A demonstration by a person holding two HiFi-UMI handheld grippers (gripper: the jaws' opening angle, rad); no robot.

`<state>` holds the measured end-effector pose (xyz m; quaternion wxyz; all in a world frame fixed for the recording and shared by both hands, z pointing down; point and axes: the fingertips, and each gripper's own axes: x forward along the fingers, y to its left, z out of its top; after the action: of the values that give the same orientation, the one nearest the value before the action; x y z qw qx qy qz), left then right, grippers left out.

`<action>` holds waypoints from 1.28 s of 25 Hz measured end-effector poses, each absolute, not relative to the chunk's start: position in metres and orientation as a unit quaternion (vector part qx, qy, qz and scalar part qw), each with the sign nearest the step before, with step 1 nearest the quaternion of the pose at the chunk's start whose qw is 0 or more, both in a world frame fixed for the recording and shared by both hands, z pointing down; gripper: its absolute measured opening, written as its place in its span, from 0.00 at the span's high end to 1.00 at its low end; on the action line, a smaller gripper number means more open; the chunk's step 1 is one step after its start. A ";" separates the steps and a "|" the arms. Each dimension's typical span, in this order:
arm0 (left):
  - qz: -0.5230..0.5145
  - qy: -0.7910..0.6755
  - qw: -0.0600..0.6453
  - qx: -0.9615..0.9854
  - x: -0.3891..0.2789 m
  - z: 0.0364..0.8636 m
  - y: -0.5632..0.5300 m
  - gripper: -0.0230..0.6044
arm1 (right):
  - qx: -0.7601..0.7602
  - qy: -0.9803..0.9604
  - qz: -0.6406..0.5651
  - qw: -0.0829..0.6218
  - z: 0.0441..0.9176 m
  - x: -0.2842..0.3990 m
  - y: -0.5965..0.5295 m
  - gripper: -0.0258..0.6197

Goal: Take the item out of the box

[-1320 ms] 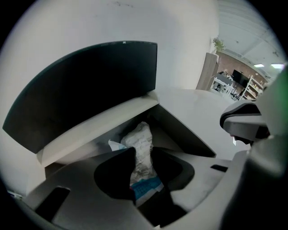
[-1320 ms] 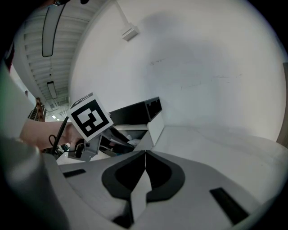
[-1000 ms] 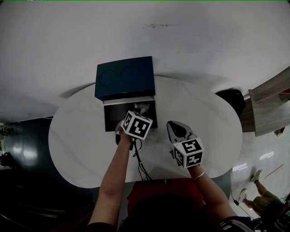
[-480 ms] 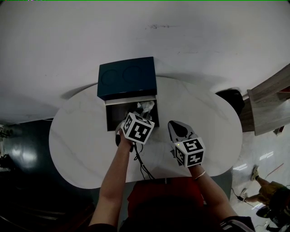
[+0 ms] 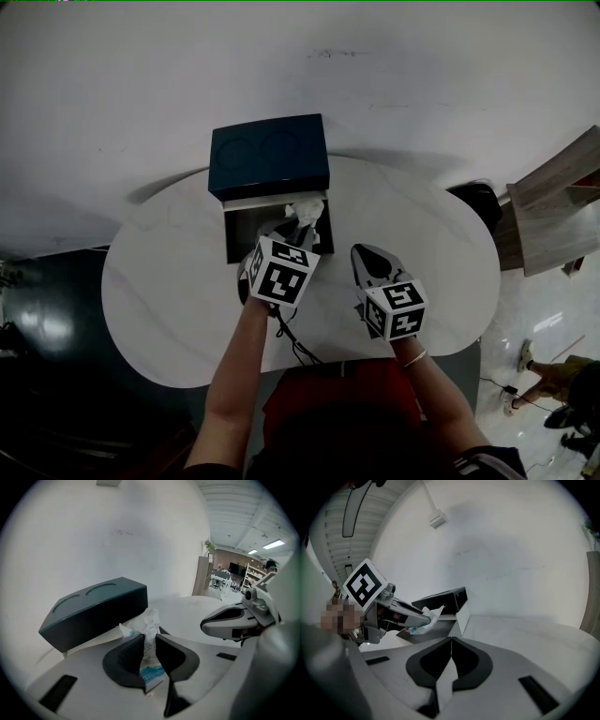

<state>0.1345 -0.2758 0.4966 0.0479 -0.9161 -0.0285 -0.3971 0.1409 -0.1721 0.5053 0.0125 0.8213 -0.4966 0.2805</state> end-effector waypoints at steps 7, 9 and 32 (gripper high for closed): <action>-0.359 -0.025 0.029 -0.933 0.118 0.473 -0.271 0.82 | 0.830 -0.491 0.264 0.010 0.489 0.132 -0.171 0.94; -0.345 -0.025 0.022 -0.938 0.113 0.465 -0.269 0.82 | 0.833 -0.489 0.258 0.008 0.484 0.131 -0.171 0.94; -0.193 0.059 -0.084 -0.976 0.054 0.423 -0.257 0.82 | 0.835 -0.506 0.214 -0.014 0.448 0.105 -0.174 0.94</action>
<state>0.0541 -0.2569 0.4228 -0.0842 -0.9757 0.0586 -0.1934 0.1053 -0.1735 0.4480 -0.0137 0.8354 -0.5061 0.2140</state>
